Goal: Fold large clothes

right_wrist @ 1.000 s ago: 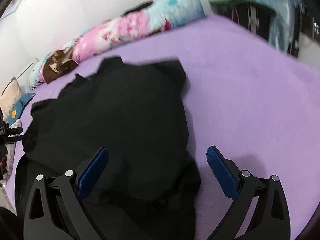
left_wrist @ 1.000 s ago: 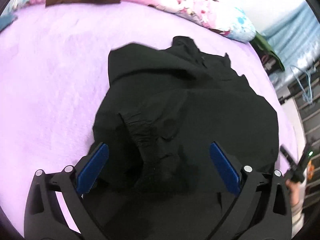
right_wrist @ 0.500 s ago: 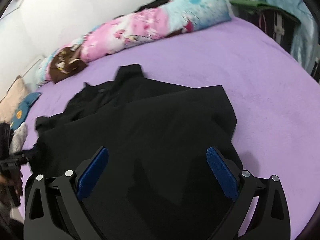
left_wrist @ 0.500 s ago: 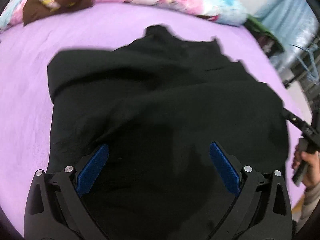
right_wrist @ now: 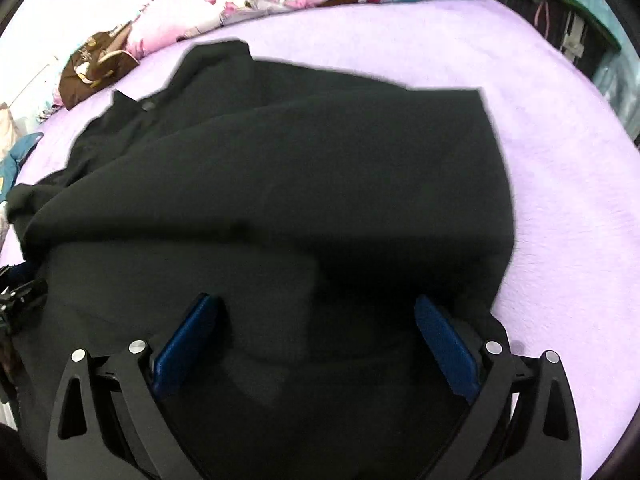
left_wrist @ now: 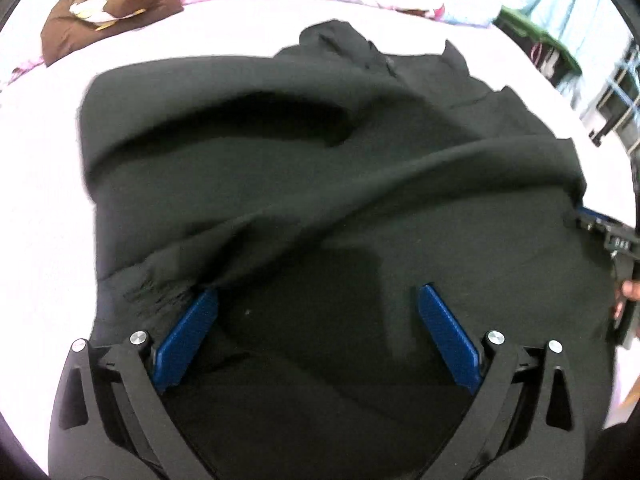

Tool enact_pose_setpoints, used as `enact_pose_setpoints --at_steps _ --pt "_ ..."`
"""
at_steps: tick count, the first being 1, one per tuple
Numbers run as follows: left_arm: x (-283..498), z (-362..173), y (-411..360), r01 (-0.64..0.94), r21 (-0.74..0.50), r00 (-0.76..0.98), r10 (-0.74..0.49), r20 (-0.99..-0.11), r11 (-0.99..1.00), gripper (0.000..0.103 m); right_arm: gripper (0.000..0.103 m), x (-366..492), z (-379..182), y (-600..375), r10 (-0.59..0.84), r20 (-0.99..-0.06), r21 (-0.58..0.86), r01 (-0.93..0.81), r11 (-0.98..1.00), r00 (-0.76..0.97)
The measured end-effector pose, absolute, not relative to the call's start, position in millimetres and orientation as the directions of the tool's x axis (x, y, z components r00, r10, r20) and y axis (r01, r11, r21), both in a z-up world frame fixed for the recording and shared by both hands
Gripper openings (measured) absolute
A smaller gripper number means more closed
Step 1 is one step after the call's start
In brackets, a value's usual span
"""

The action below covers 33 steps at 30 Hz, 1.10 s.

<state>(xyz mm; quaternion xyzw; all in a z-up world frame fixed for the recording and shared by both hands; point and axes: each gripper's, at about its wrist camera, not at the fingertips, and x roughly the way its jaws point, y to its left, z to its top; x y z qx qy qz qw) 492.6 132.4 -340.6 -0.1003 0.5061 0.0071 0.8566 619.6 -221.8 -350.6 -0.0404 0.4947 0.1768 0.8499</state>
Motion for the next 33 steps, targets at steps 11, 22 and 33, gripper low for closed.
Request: enact_pose_setpoints --at_steps 11,22,33 --pt "381 -281 150 -0.115 -0.142 0.559 -0.053 -0.827 0.983 0.097 0.097 508 -290 -228 0.357 -0.796 0.136 -0.430 0.892 0.489" --pt "275 -298 179 -0.216 -0.171 0.525 -0.034 -0.850 0.961 0.097 0.097 416 -285 -279 0.356 -0.791 0.176 -0.373 0.911 0.497" --pt "193 -318 189 -0.243 -0.249 0.492 -0.102 -0.865 0.937 0.097 0.097 344 -312 -342 0.342 -0.809 0.261 -0.228 0.938 0.479"
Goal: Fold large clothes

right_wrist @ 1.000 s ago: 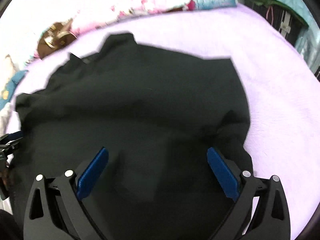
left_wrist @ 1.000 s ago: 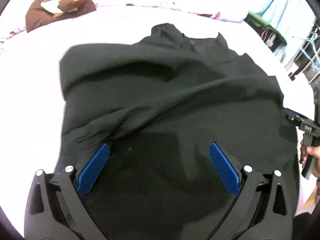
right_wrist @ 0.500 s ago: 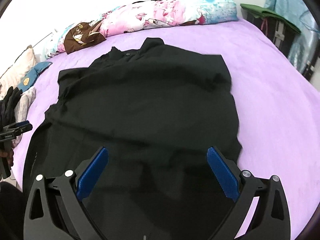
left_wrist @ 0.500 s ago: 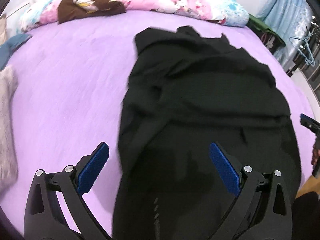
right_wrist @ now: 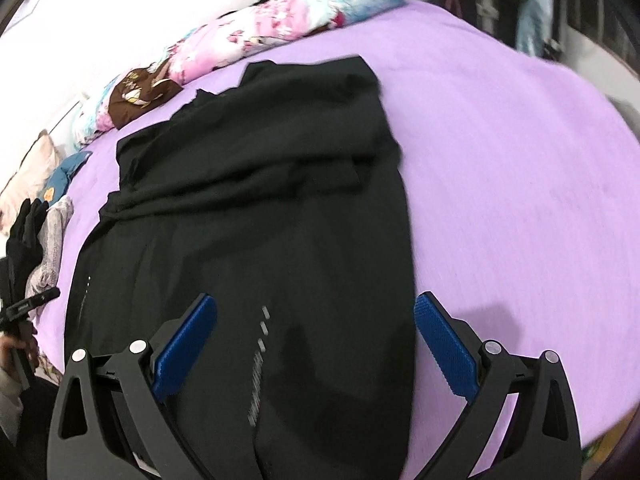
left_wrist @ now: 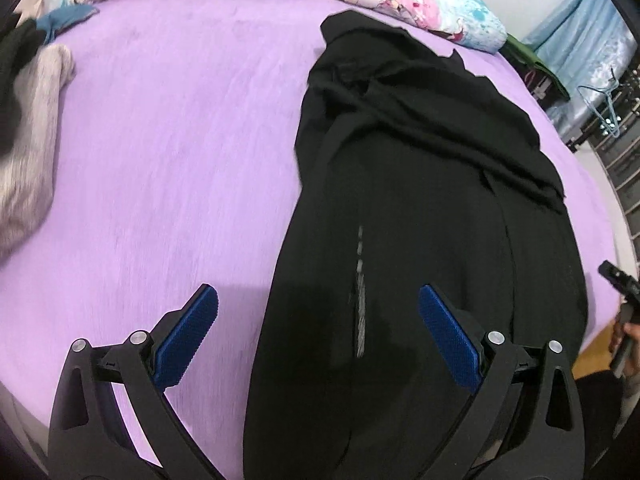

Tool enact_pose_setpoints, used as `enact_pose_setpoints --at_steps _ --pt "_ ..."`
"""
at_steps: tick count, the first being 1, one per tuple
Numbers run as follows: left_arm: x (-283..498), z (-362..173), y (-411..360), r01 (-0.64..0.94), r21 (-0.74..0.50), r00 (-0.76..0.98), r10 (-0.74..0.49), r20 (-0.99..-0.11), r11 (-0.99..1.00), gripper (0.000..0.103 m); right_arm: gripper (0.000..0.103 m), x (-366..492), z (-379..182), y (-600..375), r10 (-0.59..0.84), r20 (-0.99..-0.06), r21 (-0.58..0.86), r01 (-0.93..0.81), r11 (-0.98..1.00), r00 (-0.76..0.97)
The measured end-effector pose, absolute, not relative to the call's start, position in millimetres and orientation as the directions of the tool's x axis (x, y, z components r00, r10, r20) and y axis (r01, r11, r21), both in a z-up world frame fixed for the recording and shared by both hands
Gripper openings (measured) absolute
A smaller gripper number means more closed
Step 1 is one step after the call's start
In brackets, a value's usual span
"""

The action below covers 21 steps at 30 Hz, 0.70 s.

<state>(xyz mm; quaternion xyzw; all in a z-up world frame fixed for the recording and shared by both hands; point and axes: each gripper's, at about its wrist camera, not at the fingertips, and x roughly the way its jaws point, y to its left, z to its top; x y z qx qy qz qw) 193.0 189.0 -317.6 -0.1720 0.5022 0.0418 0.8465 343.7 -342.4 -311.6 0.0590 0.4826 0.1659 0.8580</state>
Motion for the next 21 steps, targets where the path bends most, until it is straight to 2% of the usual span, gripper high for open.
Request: enact_pose_setpoints --at_steps 5,8,15,21 --pt "159 -336 199 -0.280 -0.372 0.488 -0.203 -0.849 0.885 0.097 0.097 312 -341 -378 0.388 -0.823 0.369 -0.129 0.921 0.415" --pt "153 -347 200 -0.295 -0.400 0.461 -0.238 -0.855 0.867 0.097 0.097 299 -356 -382 0.378 -0.849 0.365 -0.107 0.925 0.369" --pt "138 -361 190 -0.279 -0.285 0.388 -0.164 -0.907 0.917 0.097 0.097 272 -367 -377 0.314 -0.886 0.279 -0.150 0.949 0.340" --pt "118 -372 188 -0.284 -0.281 0.354 -0.172 -0.919 0.917 0.097 0.097 253 -386 -376 0.313 -0.914 0.299 -0.094 0.950 0.257"
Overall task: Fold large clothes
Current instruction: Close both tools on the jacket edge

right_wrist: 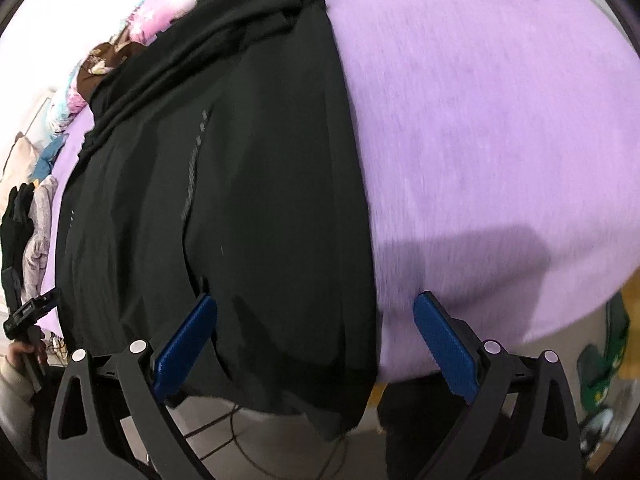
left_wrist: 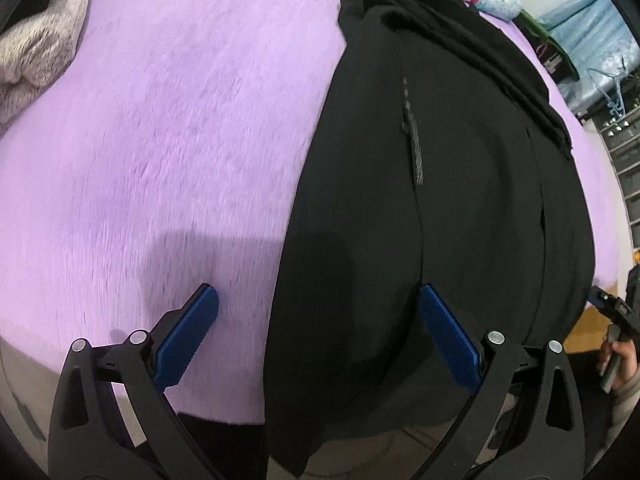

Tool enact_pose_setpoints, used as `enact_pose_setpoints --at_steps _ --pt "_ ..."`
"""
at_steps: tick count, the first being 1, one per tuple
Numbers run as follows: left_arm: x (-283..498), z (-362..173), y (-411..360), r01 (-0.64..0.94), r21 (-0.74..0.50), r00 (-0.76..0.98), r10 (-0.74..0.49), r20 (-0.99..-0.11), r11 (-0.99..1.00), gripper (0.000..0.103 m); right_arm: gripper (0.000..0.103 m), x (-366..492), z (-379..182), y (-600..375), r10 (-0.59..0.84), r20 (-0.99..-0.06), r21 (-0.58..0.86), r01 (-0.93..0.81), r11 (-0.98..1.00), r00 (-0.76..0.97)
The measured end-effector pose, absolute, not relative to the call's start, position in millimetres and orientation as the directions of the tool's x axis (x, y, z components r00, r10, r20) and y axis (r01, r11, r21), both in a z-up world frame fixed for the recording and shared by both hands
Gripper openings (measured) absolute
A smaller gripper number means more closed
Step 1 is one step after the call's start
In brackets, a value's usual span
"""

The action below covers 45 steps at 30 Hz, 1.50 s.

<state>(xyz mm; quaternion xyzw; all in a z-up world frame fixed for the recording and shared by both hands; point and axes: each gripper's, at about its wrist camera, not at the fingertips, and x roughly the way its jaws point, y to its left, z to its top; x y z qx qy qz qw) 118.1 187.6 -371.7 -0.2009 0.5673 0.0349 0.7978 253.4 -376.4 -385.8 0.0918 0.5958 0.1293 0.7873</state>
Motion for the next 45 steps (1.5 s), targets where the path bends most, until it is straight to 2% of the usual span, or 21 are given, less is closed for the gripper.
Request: enact_pose_setpoints --at_steps 3,9,18,22,24,28,31,34,35,36,37,40,45 --pt "111 -373 186 -0.283 -0.281 0.336 -0.180 -0.925 0.917 0.097 0.097 250 -397 -372 0.313 -0.929 0.302 -0.083 0.950 0.195" --pt "95 -376 184 -0.279 -0.289 0.313 -0.198 -0.929 0.915 0.097 0.098 252 -404 -366 0.314 -0.932 0.303 -0.086 0.949 0.182" --pt "88 -381 182 -0.278 -0.380 0.292 -0.300 -0.908 0.882 0.096 0.098 256 -402 -351 0.305 -0.936 0.287 -0.123 0.950 0.177" --pt "93 -387 172 -0.285 -0.389 0.278 -0.313 -0.908 0.876 0.096 0.098 257 -402 -348 0.373 -0.913 0.355 -0.129 0.926 0.168" --pt "94 -388 170 -0.291 -0.388 0.272 -0.313 -0.910 0.875 0.096 0.096 258 -402 -347 0.388 -0.907 0.371 -0.129 0.920 0.165" --pt "95 -384 167 -0.290 -0.421 0.270 -0.348 -0.898 0.859 0.094 0.086 255 -400 -347 0.463 -0.873 0.453 -0.100 0.886 0.154" --pt "94 -382 158 -0.274 -0.425 0.257 -0.360 -0.897 0.863 0.079 0.082 253 -400 -349 0.482 -0.863 0.473 -0.095 0.876 0.150" --pt "94 -380 155 -0.255 -0.466 0.256 -0.405 -0.878 0.848 0.054 0.079 250 -400 -350 0.484 -0.863 0.474 -0.098 0.875 0.147" --pt "94 -380 153 -0.249 -0.486 0.256 -0.427 -0.867 0.838 0.038 0.077 249 -400 -350 0.492 -0.858 0.483 -0.095 0.870 0.145" --pt "94 -380 151 -0.247 -0.485 0.251 -0.428 -0.868 0.839 0.031 0.074 248 -399 -350 0.509 -0.849 0.500 -0.095 0.861 0.143" --pt "95 -381 152 -0.246 -0.483 0.247 -0.427 -0.870 0.840 0.030 0.060 250 -399 -343 0.534 -0.835 0.525 -0.098 0.846 0.135" --pt "100 -383 150 -0.263 -0.493 0.243 -0.438 -0.866 0.829 0.024 0.055 246 -399 -343 0.570 -0.813 0.562 -0.096 0.822 0.117" --pt "111 -381 142 -0.272 -0.510 0.251 -0.452 -0.856 0.816 0.013 0.035 246 -402 -349 0.578 -0.808 0.573 -0.078 0.816 0.113"
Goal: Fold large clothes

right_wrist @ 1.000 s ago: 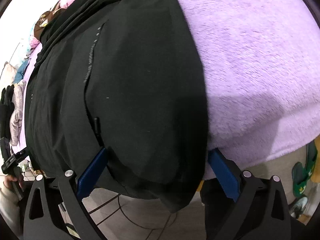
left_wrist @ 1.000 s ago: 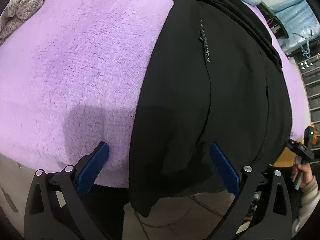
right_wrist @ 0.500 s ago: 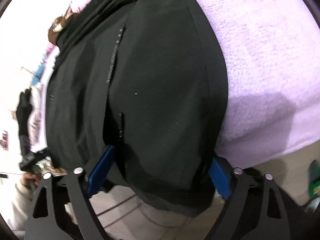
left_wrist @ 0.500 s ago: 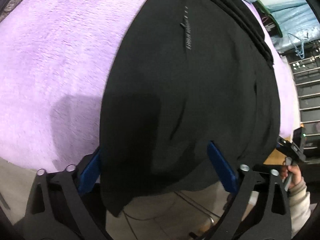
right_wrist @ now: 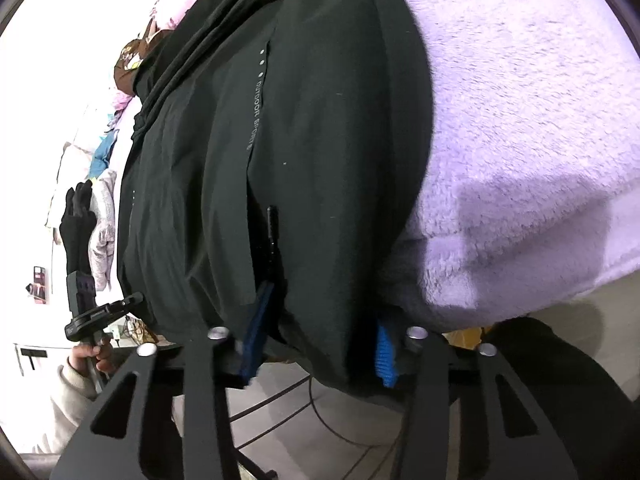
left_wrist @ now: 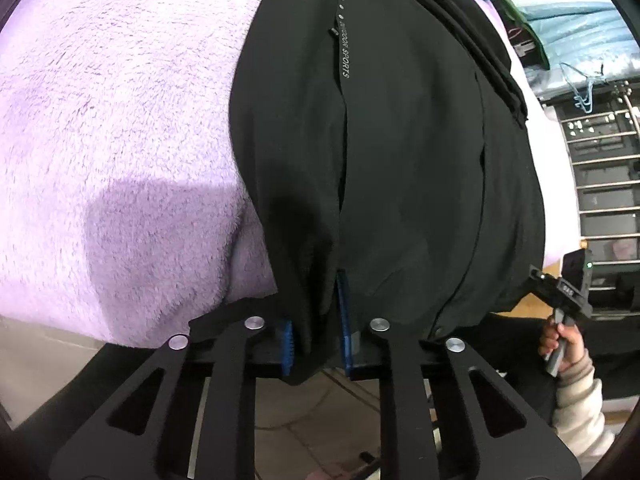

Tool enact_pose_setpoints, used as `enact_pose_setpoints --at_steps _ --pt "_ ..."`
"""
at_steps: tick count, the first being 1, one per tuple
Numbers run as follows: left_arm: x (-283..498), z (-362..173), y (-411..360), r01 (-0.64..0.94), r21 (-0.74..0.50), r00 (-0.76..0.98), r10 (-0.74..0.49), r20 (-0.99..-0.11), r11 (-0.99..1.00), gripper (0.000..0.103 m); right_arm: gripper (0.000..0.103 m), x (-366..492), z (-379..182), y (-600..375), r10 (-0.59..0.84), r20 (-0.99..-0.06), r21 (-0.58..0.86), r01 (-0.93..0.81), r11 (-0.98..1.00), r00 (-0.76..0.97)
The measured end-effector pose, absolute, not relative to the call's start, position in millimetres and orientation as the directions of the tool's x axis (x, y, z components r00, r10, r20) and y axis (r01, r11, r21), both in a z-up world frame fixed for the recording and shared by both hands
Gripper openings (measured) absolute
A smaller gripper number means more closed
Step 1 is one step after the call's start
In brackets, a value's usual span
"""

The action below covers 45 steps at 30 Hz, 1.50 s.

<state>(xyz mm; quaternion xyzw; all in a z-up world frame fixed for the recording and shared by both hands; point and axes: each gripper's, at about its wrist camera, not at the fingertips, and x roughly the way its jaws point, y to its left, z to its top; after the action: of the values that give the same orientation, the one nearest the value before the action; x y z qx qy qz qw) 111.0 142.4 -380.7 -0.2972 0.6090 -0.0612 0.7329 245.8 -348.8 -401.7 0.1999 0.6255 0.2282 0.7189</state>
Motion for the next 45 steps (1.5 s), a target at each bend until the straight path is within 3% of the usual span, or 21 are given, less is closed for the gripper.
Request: enact_pose_setpoints --at_steps 5,7,19,30,45 --pt "103 -377 154 -0.286 -0.542 0.270 -0.476 -0.837 0.790 0.010 0.011 244 -396 -348 0.593 -0.796 0.585 -0.096 0.805 0.123" --pt "102 -377 159 -0.307 -0.567 0.282 -0.496 -0.821 0.764 0.010 0.009 243 -392 -347 0.597 -0.791 0.588 -0.102 0.802 0.134" --pt "87 -358 172 -0.346 -0.699 0.395 -0.578 -0.714 0.626 0.007 0.006 235 -358 -369 0.713 -0.663 0.711 -0.107 0.695 0.230" --pt "91 -340 169 -0.353 -0.608 0.374 -0.489 -0.788 0.711 0.007 0.005 243 -336 -357 0.731 -0.639 0.713 -0.172 0.680 0.240" --pt "107 -304 187 -0.349 -0.642 0.425 -0.496 -0.757 0.682 0.007 0.005 258 -296 -364 0.772 -0.559 0.743 -0.231 0.628 0.302"
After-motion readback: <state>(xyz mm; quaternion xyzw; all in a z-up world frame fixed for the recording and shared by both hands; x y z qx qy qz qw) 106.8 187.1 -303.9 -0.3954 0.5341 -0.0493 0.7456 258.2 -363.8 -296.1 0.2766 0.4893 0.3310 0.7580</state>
